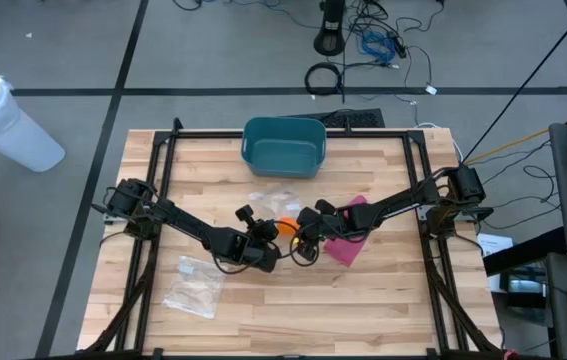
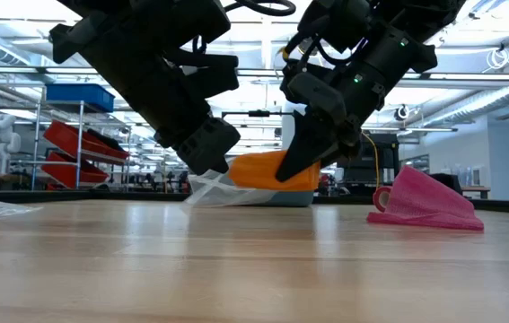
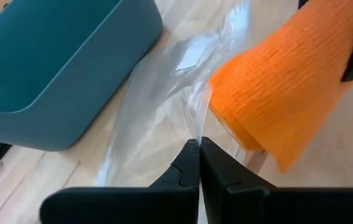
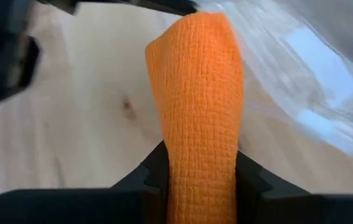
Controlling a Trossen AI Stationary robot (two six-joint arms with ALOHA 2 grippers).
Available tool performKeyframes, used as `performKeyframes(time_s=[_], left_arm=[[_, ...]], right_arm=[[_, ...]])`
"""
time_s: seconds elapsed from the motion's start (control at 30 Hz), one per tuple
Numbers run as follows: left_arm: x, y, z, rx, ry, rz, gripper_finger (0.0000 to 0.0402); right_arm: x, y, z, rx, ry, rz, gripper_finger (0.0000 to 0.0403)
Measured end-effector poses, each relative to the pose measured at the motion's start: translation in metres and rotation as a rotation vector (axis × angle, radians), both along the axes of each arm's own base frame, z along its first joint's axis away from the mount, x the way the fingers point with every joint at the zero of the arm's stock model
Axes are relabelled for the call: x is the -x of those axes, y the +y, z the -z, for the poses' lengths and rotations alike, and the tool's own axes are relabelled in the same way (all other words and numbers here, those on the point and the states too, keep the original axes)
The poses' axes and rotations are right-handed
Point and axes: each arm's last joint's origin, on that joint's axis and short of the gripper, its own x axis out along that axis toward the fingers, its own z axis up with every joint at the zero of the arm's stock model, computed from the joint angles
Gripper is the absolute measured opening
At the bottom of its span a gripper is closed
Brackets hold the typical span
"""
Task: Roll bandage
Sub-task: Put the rolled orange bandage into the right transparent zip lock
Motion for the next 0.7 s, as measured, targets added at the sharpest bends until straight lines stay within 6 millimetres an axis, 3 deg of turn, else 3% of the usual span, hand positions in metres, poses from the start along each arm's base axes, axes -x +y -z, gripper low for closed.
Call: performKeyframes(time_s=[0.43, 0.7], left_arm=[[-0.004, -0.003, -0.002, 0.02, -0.05, 0.011, 0.0], [-0.008, -0.004, -0.007, 0.03, -0.084, 0.015, 0.0]], right_arm=[[-0.002, -0.006, 0.001, 0.001, -0.022, 0.06, 0.0086], [-0.005, -0.004, 0.017, -0.023, 0.023, 0.036, 0.0086]])
